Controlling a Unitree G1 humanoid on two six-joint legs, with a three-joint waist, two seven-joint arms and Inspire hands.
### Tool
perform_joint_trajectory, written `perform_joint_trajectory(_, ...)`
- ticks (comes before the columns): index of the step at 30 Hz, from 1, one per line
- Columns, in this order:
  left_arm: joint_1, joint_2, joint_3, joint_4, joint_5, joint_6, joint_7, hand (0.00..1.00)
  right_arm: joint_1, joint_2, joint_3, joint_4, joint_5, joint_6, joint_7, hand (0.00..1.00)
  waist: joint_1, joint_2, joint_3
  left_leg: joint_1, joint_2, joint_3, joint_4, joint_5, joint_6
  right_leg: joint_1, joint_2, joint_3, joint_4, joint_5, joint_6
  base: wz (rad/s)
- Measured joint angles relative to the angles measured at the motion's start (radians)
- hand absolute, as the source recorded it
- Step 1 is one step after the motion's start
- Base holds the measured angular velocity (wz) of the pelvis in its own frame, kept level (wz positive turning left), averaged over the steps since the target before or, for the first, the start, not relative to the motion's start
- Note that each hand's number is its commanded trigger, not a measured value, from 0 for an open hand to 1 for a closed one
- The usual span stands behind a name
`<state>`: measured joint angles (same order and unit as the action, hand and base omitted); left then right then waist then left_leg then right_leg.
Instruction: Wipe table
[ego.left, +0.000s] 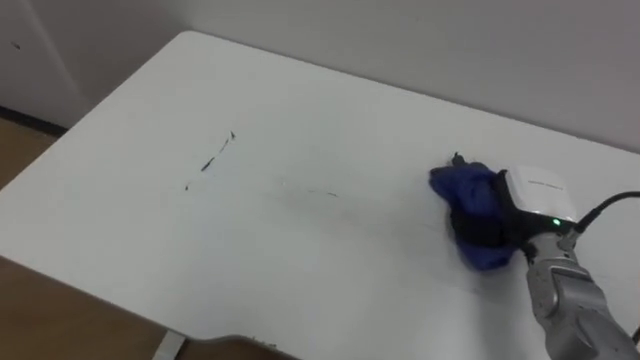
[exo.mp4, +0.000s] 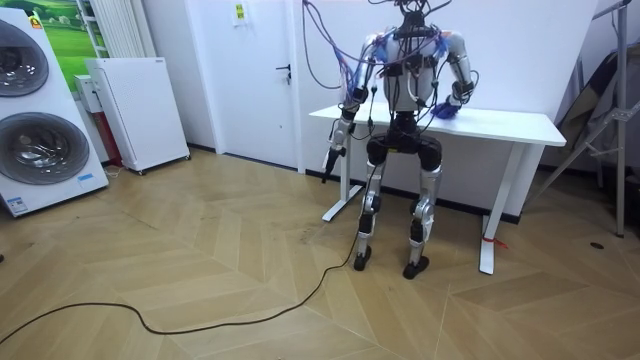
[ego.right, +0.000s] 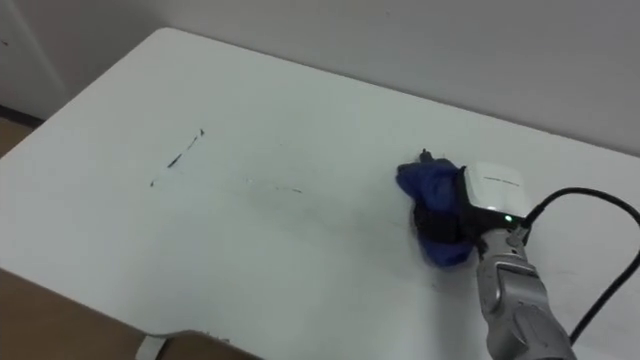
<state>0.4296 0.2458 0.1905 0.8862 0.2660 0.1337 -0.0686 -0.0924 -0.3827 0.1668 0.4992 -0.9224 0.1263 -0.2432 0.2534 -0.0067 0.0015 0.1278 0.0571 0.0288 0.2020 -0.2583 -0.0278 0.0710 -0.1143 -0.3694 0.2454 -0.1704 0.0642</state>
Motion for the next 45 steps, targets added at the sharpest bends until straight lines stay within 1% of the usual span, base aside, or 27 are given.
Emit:
perform_joint_trajectory(1, 0.003, 0.0, 0.001, 0.001, 0.0, 0.001, 0.001, 0.0, 0.006, 0.0, 0.001, 0.002, -0.005, -0.001, -0.007, 0.0, 0.001, 0.001, -0.0003, 0.005, 0.0, 0.0, -0.008, 0.0, 0.0, 0.004, 0.0, 0.001, 0.0, 0.0, 0.0, 0.0)
perform_joint_trajectory(4, 0.003, -0.003, 0.001, 0.006, 0.002, 0.001, 0.001, 0.0, 0.029, 0.0, 0.001, 0.0, -0.005, -0.006, -0.027, 0.0, 0.001, -0.002, -0.0013, 0.019, 0.0, 0.003, -0.014, 0.0, 0.0, 0.016, 0.004, 0.014, -0.005, 0.0, 0.001, 0.0)
perform_joint_trajectory(8, -0.001, -0.009, 0.001, 0.007, 0.003, 0.0, 0.001, 0.0, 0.047, 0.0, -0.003, 0.005, -0.005, -0.009, -0.038, 0.0, -0.002, -0.007, -0.0036, 0.023, 0.0, 0.009, -0.014, 0.0, 0.0, 0.016, 0.004, 0.02, -0.005, 0.0, 0.001, -0.05)
perform_joint_trajectory(11, -0.01, -0.013, 0.001, 0.007, 0.001, -0.003, 0.001, 0.0, 0.076, 0.001, -0.033, 0.002, -0.003, -0.04, -0.052, 0.0, -0.01, -0.007, -0.0041, 0.021, 0.0, 0.011, -0.008, 0.0, 0.0, 0.016, 0.004, 0.021, -0.005, 0.0, 0.001, -0.01)
perform_joint_trajectory(13, -0.016, -0.019, 0.001, 0.007, 0.0, -0.003, 0.001, 0.0, 0.082, 0.004, -0.034, -0.024, 0.015, -0.046, -0.036, 0.0, -0.03, -0.005, -0.0038, 0.02, 0.001, 0.016, -0.005, 0.0, 0.0, 0.015, 0.004, 0.024, -0.006, 0.0, 0.002, 0.0)
perform_joint_trajectory(14, -0.019, -0.021, 0.001, 0.007, 0.0, -0.003, 0.001, 0.0, 0.09, 0.006, -0.036, -0.036, 0.018, -0.046, -0.032, 0.0, -0.032, -0.004, -0.0038, 0.022, 0.001, 0.018, -0.007, 0.0, 0.0, 0.015, 0.004, 0.027, -0.006, 0.0, 0.002, -0.07)
perform_joint_trajectory(15, -0.021, -0.025, 0.001, 0.002, 0.0, -0.004, 0.001, 0.0, 0.114, 0.011, -0.046, -0.071, 0.02, -0.049, -0.023, 0.0, -0.038, -0.002, -0.0045, 0.025, 0.001, 0.023, -0.011, 0.0, 0.0, 0.013, 0.006, 0.038, -0.006, 0.0, 0.002, -0.09)
perform_joint_trajectory(16, -0.021, -0.027, 0.001, -0.004, 0.0, -0.007, 0.002, 0.0, 0.137, 0.022, -0.054, -0.101, 0.023, -0.055, -0.017, 0.0, -0.05, -0.001, -0.0041, 0.029, 0.001, 0.024, -0.014, 0.0, 0.0, 0.013, 0.007, 0.047, -0.006, 0.0, 0.002, -0.08)
perform_joint_trajectory(19, -0.027, -0.03, 0.001, -0.004, -0.001, -0.011, 0.005, 0.0, 0.157, 0.054, -0.059, -0.133, 0.037, -0.072, -0.007, 0.0, -0.085, -0.001, -0.0042, 0.036, 0.001, 0.039, -0.014, 0.0, 0.0, 0.013, 0.01, 0.071, -0.005, -0.001, 0.002, -0.12)
perform_joint_trajectory(20, -0.035, -0.03, 0.001, -0.004, -0.001, -0.012, 0.008, 0.0, 0.157, 0.06, -0.061, -0.136, 0.037, -0.074, -0.003, 0.0, -0.09, -0.002, -0.0043, 0.037, 0.001, 0.04, -0.014, 0.0, 0.0, 0.013, 0.01, 0.073, -0.004, -0.001, 0.002, -0.1)
perform_joint_trajectory(21, -0.046, -0.031, 0.001, -0.004, -0.001, -0.013, 0.013, 0.0, 0.162, 0.067, -0.069, -0.136, 0.052, -0.083, 0.003, 0.0, -0.105, -0.003, -0.0042, 0.039, 0.001, 0.048, -0.016, 0.0, 0.0, 0.013, 0.011, 0.079, -0.004, 0.0, 0.002, -0.08)
perform_joint_trajectory(22, -0.057, -0.033, 0.001, -0.004, -0.001, -0.016, 0.017, 0.0, 0.165, 0.07, -0.072, -0.14, 0.065, -0.09, 0.004, 0.0, -0.112, -0.004, -0.0044, 0.043, 0.001, 0.053, -0.018, 0.0, 0.0, 0.013, 0.012, 0.091, -0.003, 0.0, 0.003, -0.09)
perform_joint_trajectory(23, -0.064, -0.034, 0.001, -0.004, -0.001, -0.018, 0.017, 0.0, 0.169, 0.07, -0.072, -0.142, 0.07, -0.091, 0.005, 0.0, -0.114, -0.004, -0.0044, 0.045, 0.001, 0.056, -0.018, 0.0, 0.001, 0.012, 0.013, 0.095, -0.002, 0.0, 0.003, -0.09)
perform_joint_trajectory(24, -0.085, -0.036, 0.001, -0.005, -0.001, -0.022, 0.018, 0.0, 0.183, 0.073, -0.076, -0.159, 0.07, -0.09, 0.008, 0.0, -0.122, -0.005, -0.0042, 0.048, 0.001, 0.063, -0.022, 0.0, 0.001, 0.012, 0.013, 0.099, 0.001, 0.0, 0.003, -0.12)
perform_joint_trajectory(27, -0.102, -0.038, 0.001, -0.005, -0.033, -0.031, 0.028, 0.0, 0.215, 0.081, -0.081, -0.245, 0.068, -0.092, 0.013, 0.0, -0.141, -0.005, -0.004, 0.051, 0.001, 0.082, -0.034, 0.0, 0.001, -0.004, 0.014, 0.122, 0.012, 0.0, 0.003, -0.17)
perform_joint_trajectory(28, -0.108, -0.038, 0.001, -0.004, -0.041, -0.031, 0.039, 0.0, 0.221, 0.081, -0.082, -0.27, 0.07, -0.093, 0.014, 0.0, -0.151, -0.004, -0.0022, 0.051, 0.001, 0.087, -0.034, -0.001, 0.002, -0.007, 0.015, 0.127, 0.013, 0.0, 0.003, -0.16)
perform_joint_trajectory(29, -0.11, -0.038, 0.001, -0.004, -0.042, -0.031, 0.043, 0.0, 0.227, 0.081, -0.084, -0.282, 0.072, -0.093, 0.014, 0.0, -0.155, -0.004, -0.0026, 0.051, 0.001, 0.089, -0.035, -0.001, 0.002, -0.009, 0.015, 0.128, 0.014, 0.0, 0.003, -0.16)
perform_joint_trajectory(31, -0.115, -0.041, 0.001, -0.004, -0.06, -0.032, 0.06, 0.0, 0.232, 0.081, -0.087, -0.323, 0.086, -0.093, 0.016, 0.0, -0.162, -0.006, -0.0019, 0.05, 0.001, 0.109, -0.036, -0.001, 0.002, -0.028, 0.017, 0.148, 0.026, 0.0, 0.003, -0.23)
perform_joint_trajectory(32, -0.117, -0.041, 0.001, -0.004, -0.06, -0.032, 0.06, 0.0, 0.232, 0.082, -0.088, -0.33, 0.089, -0.093, 0.016, 0.0, -0.165, -0.004, -0.0013, 0.049, 0.001, 0.109, -0.034, -0.001, 0.002, -0.032, 0.017, 0.15, 0.028, 0.0, 0.003, -0.2)
perform_joint_trajectory(33, -0.119, -0.041, 0.003, -0.001, -0.059, -0.033, 0.061, 0.0, 0.234, 0.084, -0.094, -0.344, 0.09, -0.093, 0.019, 0.0, -0.167, -0.008, -0.0033, 0.05, 0.001, 0.112, -0.034, -0.001, 0.002, -0.037, 0.017, 0.155, 0.03, 0.0, 0.003, -0.13)
perform_joint_trajectory(34, -0.122, -0.041, 0.002, -0.001, -0.059, -0.033, 0.062, 0.0, 0.236, 0.087, -0.104, -0.355, 0.09, -0.093, 0.025, 0.0, -0.17, -0.006, -0.0022, 0.05, 0.0, 0.114, -0.033, -0.001, 0.002, -0.04, 0.018, 0.161, 0.032, 0.0, 0.003, -0.13)
perform_joint_trajectory(35, -0.123, -0.041, 0.002, -0.001, -0.059, -0.033, 0.062, 0.0, 0.236, 0.089, -0.109, -0.36, 0.09, -0.093, 0.029, 0.0, -0.17, -0.009, -0.0036, 0.05, 0.0, 0.115, -0.034, -0.001, 0.002, -0.042, 0.018, 0.164, 0.034, 0.0, 0.003, -0.14)
perform_joint_trajectory(37, -0.121, -0.041, 0.003, 0.009, -0.06, -0.035, 0.07, 0.0, 0.236, 0.088, -0.121, -0.368, 0.09, -0.093, 0.031, 0.0, -0.169, -0.008, -0.0031, 0.049, 0.0, 0.123, -0.034, -0.001, 0.002, -0.051, 0.019, 0.174, 0.038, 0.0, 0.003, -0.14)
perform_joint_trajectory(38, -0.122, -0.041, 0.003, 0.015, -0.06, -0.036, 0.074, 0.0, 0.236, 0.088, -0.122, -0.368, 0.09, -0.093, 0.032, 0.0, -0.171, -0.008, -0.0032, 0.049, -0.001, 0.124, -0.034, -0.001, 0.002, -0.052, 0.019, 0.175, 0.039, 0.0, 0.003, -0.05)
perform_joint_trajectory(40, -0.118, -0.042, 0.003, 0.03, -0.072, -0.039, 0.086, 0.0, 0.238, 0.09, -0.133, -0.368, 0.09, -0.097, 0.04, 0.0, -0.189, -0.009, -0.0035, 0.049, -0.001, 0.125, -0.034, -0.001, 0.002, -0.051, 0.018, 0.173, 0.039, 0.0, 0.003, 0.0)
perform_joint_trajectory(45, -0.105, -0.044, 0.003, 0.044, -0.094, -0.041, 0.087, 0.0, 0.246, 0.105, -0.186, -0.368, 0.09, -0.108, 0.04, 0.0, -0.201, -0.006, -0.0022, 0.049, 0.0, 0.129, -0.032, -0.001, 0.003, -0.053, 0.017, 0.173, 0.041, 0.0, 0.003, -0.01)
